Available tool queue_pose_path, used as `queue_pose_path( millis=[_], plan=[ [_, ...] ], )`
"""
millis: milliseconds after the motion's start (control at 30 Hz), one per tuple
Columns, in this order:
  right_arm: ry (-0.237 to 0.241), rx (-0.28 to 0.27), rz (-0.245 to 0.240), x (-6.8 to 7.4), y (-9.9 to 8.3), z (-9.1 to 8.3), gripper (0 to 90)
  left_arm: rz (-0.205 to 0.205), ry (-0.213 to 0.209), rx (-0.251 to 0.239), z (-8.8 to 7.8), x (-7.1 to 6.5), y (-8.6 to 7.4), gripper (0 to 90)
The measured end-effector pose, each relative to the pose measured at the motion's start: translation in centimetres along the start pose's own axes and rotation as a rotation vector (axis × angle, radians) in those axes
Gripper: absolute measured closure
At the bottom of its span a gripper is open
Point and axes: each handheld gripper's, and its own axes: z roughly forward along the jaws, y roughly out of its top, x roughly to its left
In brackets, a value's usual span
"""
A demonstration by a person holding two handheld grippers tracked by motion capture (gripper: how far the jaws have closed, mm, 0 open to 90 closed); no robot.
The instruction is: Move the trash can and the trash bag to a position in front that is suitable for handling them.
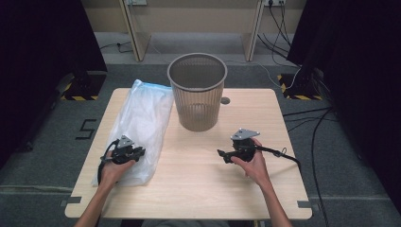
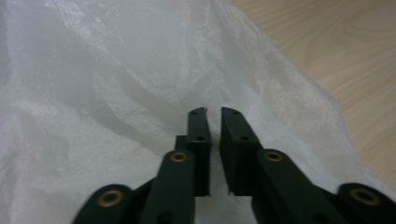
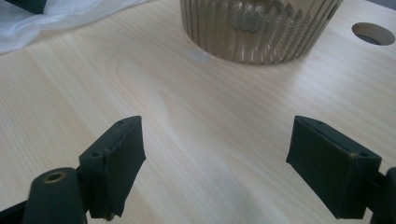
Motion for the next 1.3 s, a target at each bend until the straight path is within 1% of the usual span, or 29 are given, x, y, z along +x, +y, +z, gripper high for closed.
queue_pose_path(
  millis=[33, 133, 200, 267, 367, 400, 433, 467, 500, 533, 567, 600, 633, 667, 700, 767, 800, 833, 867, 900, 967, 1033, 1067, 1100, 1133, 1167, 1200, 1233, 1300],
  plan=[
    [0.001, 0.0, 0.001, -0.1, 0.1, -0.1, 18.8, -0.001, 0.0, 0.003, 0.2, 0.1, 0.2, 85.7],
    [0.01, -0.02, 0.016, -0.2, 0.3, -0.3, 19.1, -0.009, 0.006, 0.004, 0.9, 0.4, 0.9, 88.8],
    [0.007, -0.022, 0.016, -0.3, 0.3, -0.4, 19.1, -0.024, 0.013, 0.0, 1.3, 0.6, 1.2, 89.0],
    [0.005, -0.024, 0.013, -0.3, 0.3, -0.5, 19.1, -0.03, 0.015, -0.002, 1.5, 0.7, 1.4, 89.1],
    [0.003, -0.025, 0.014, -0.4, 0.3, -0.6, 19.2, -0.042, 0.032, -0.006, 2.1, 1.1, 1.9, 89.0],
    [0.004, -0.026, 0.018, -0.4, 0.3, -0.6, 19.2, -0.069, 0.039, -0.017, 2.4, 1.4, 2.0, 88.7],
    [0.004, -0.026, 0.018, -0.4, 0.3, -0.6, 19.2, -0.069, 0.039, -0.017, 2.4, 1.4, 2.0, 87.1],
    [0.005, -0.027, 0.016, -0.5, 0.3, -0.7, 19.3, -0.087, 0.037, -0.021, 2.6, 1.7, 2.1, 85.7],
    [0.005, -0.027, 0.016, -0.5, 0.3, -0.7, 19.3, -0.087, 0.037, -0.021, 2.6, 1.7, 2.1, 80.4],
    [0.004, -0.028, 0.016, -0.5, 0.3, -0.8, 19.3, -0.088, 0.045, -0.025, 2.5, 1.9, 2.1, 80.4],
    [0.003, -0.029, 0.015, -0.5, 0.3, -0.8, 19.3, -0.1, 0.047, -0.033, 2.4, 2.0, 2.2, 74.2],
    [0.003, -0.028, 0.012, -0.6, 0.3, -0.8, 19.4, -0.116, 0.041, -0.043, 2.2, 2.1, 2.2, 66.9],
    [0.001, -0.03, 0.015, -0.6, 0.4, -1.0, 19.4, -0.131, 0.025, -0.068, 1.5, 2.1, 2.4, 54.5],
    [0.001, -0.03, 0.015, -0.6, 0.4, -1.0, 19.4, -0.131, 0.025, -0.068, 1.5, 2.1, 2.4, 49.9],
    [-0.002, -0.028, 0.018, -0.7, 0.4, -1.0, 19.4, -0.129, 0.022, -0.074, 1.0, 2.1, 2.5, 49.9],
    [-0.007, -0.022, 0.022, -0.9, 0.5, -1.1, 19.4, -0.116, 0.024, -0.084, 0.1, 1.9, 2.7, 41.9],
    [-0.01, -0.024, 0.024, -1.0, 0.6, -1.2, 19.3, -0.117, 0.019, -0.09, -0.4, 1.7, 2.7, 39.4],
    [-0.017, -0.026, 0.029, -1.2, 0.8, -1.3, 19.3, -0.116, 0.003, -0.096, -1.3, 1.3, 2.6, 34.5],
    [-0.022, -0.026, 0.032, -1.3, 1.0, -1.5, 19.3, -0.106, -0.001, -0.095, -1.7, 1.0, 2.4, 33.1],
    [-0.025, -0.029, 0.033, -1.4, 1.1, -1.6, 19.1, -0.106, -0.001, -0.095, -1.7, 1.0, 2.4, 31.6],
    [-0.028, -0.028, 0.034, -1.5, 1.3, -1.7, 18.7, -0.093, -0.014, -0.093, -2.4, 0.4, 1.9, 30.2],
    [-0.029, -0.025, 0.028, -1.7, 1.7, -1.8, 18.4, -0.084, -0.031, -0.08, -2.9, -0.2, 1.2, 27.2],
    [-0.032, -0.027, 0.032, -2.0, 2.2, -2.0, 17.4, -0.073, -0.033, -0.071, -3.2, -0.7, 0.4, 23.9],
    [-0.032, -0.027, 0.032, -2.0, 2.2, -2.0, 17.4, -0.073, -0.033, -0.071, -3.2, -0.7, 0.4, 23.5],
    [-0.04, -0.025, 0.024, -2.3, 2.6, -2.2, 17.4, -0.067, -0.036, -0.066, -3.2, -0.9, -0.1, 23.5],
    [-0.04, -0.025, 0.024, -2.3, 2.6, -2.2, 17.4, -0.063, -0.041, -0.059, -3.3, -1.1, -0.5, 23.5],
    [-0.048, -0.027, 0.027, -2.5, 3.0, -2.4, 17.3, -0.051, -0.046, -0.033, -3.3, -1.4, -1.3, 22.1],
    [-0.048, -0.027, 0.027, -2.5, 3.0, -2.4, 17.3, -0.051, -0.046, -0.033, -3.3, -1.4, -1.3, 21.9],
    [-0.056, -0.025, 0.027, -2.8, 3.3, -2.5, 17.2, -0.04, -0.032, -0.027, -3.2, -1.6, -1.9, 21.9]
  ],
)
